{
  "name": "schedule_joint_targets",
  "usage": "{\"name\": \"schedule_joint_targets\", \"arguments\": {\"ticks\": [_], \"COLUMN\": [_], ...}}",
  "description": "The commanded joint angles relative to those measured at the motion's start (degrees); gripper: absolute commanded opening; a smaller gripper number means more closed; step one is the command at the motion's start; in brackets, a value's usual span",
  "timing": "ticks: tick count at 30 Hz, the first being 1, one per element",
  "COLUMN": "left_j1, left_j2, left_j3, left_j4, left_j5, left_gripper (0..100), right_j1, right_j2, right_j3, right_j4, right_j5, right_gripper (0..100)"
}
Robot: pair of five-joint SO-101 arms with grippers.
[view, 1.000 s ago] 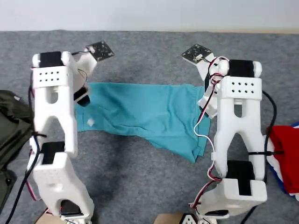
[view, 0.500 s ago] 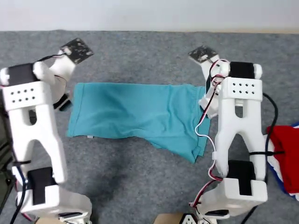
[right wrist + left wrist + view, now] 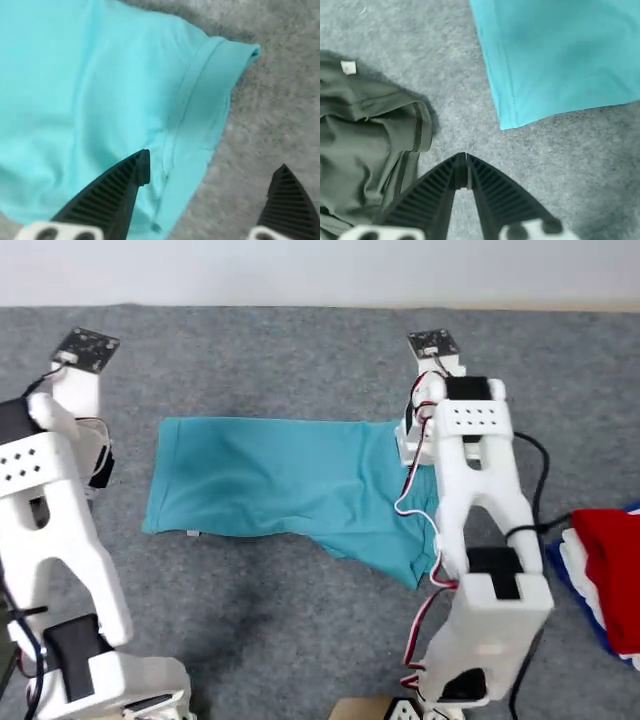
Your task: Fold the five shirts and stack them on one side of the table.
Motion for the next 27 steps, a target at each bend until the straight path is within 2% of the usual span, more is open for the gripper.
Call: {"name": "schedule_joint_targets", "arguments": {"ticks": [1, 6, 12, 14, 24, 27], "left_j1": [-0.5, 0.4, 2.7, 3.5, 4.2, 4.0], "left_j2": [-0.6, 2.8, 6.1, 6.4, 6.4, 6.0], "left_j3": [-0.1, -0.1, -0.1, -0.2, -0.1, -0.1], "left_j4": [0.4, -0.4, -0.4, -0.4, 0.0, 0.1], "left_j5": [0.5, 0.6, 0.9, 3.0, 5.0, 5.0], "left_gripper": [0, 0, 0, 0, 0, 0], "right_j1": [-1.2, -3.1, -4.8, -4.8, -4.2, -4.2], "right_j2": [1.7, 5.0, 6.4, 6.5, 6.7, 6.7], "right_j3": [-0.8, -0.8, -0.9, -0.9, -0.9, -0.8], "right_j4": [-4.0, -7.4, -10.6, -12.0, -13.9, -14.7], "right_j5": [-3.8, -4.2, -4.3, -4.3, -4.0, -4.0], "right_gripper": [37.2, 36.9, 22.9, 20.6, 19.5, 13.5]}}
